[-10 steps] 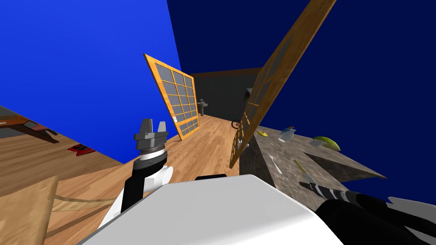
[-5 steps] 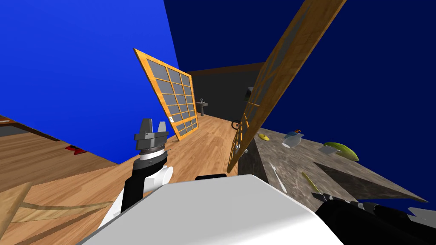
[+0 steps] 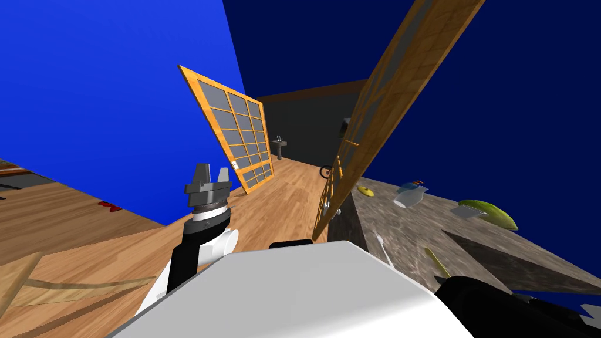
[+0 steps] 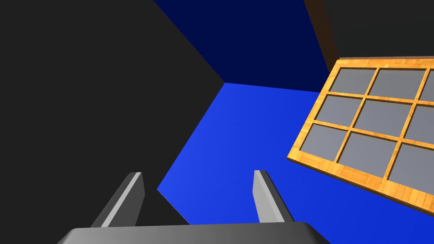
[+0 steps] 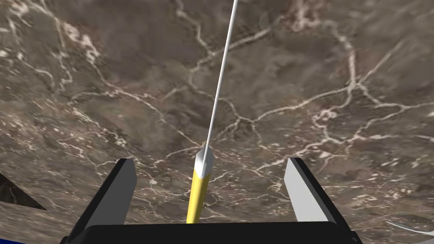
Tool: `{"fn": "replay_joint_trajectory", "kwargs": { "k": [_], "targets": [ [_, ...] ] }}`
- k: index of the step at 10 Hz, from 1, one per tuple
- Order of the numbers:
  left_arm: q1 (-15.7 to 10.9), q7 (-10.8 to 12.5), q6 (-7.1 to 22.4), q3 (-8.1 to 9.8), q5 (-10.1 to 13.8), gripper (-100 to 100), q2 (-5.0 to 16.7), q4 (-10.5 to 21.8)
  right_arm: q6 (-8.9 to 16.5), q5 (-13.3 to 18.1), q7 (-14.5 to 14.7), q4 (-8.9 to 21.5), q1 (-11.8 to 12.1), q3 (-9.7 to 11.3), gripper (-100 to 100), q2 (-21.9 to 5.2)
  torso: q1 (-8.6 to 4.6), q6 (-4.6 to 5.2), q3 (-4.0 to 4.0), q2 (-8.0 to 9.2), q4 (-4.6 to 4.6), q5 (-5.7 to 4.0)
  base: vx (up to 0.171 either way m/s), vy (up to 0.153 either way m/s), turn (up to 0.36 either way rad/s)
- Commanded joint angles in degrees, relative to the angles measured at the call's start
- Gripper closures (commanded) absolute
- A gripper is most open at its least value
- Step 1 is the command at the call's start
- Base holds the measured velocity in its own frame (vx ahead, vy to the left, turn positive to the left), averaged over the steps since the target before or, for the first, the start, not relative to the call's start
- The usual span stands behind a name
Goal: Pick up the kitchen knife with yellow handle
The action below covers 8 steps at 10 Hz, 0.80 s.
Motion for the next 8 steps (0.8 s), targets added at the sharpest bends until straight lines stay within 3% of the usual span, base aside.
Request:
{"fn": "replay_joint_trajectory", "kwargs": {
  "k": [1,3,4,8],
  "targets": [
    [0.0,0.0,0.0,0.00,0.0,0,0.0,0.0,0.5,1.4,0.0,0.9,-1.4,0.7,-100,2.0,0.00,0.00,0.00,0.00,0.00,0.00,0.021,-0.031,0.049],
    [0.0,0.0,0.0,0.00,0.0,0,0.0,0.0,0.4,2.2,-0.4,1.6,-2.5,1.4,-100,2.5,0.03,0.00,0.01,0.02,0.01,0.00,0.016,-0.016,0.031],
    [0.0,0.0,0.0,0.00,0.0,0,0.0,0.0,0.4,2.4,-0.5,1.7,-2.7,1.6,100,2.7,0.08,0.01,0.02,0.04,0.01,0.02,0.000,0.000,0.000],
    [0.0,0.0,0.0,0.00,0.0,0,0.0,0.0,0.5,2.1,-0.8,1.8,-2.7,1.5,100,2.7,0.09,-0.16,-0.02,0.03,-0.06,-0.05,0.001,0.000,-0.005]
  ]
}}
